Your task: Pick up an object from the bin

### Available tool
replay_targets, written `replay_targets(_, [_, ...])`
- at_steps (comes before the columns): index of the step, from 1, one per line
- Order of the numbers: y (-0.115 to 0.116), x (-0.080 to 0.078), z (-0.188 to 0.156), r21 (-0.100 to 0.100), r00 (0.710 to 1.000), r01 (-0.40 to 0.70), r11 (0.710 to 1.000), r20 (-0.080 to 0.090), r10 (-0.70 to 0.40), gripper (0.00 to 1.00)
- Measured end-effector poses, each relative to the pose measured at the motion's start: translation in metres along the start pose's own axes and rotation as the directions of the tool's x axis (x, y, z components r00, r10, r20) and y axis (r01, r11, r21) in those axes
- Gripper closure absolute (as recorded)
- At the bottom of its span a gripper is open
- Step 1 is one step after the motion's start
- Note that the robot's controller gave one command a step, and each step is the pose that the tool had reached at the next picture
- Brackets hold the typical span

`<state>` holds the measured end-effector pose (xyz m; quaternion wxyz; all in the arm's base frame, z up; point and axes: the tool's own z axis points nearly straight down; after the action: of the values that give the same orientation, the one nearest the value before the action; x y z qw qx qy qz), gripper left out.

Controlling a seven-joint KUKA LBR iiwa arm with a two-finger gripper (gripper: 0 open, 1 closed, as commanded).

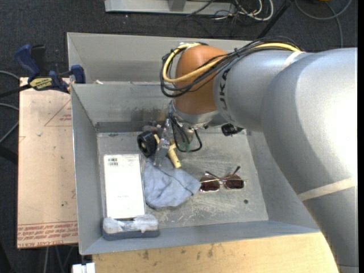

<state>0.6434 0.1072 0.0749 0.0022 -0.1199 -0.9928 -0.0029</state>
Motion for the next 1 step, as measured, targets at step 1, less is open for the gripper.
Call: replay_targets(1, [-0.0005,0.0015,-0.0034,0.001,1.0,0.0,1.0,-0.001,0.0,1.0])
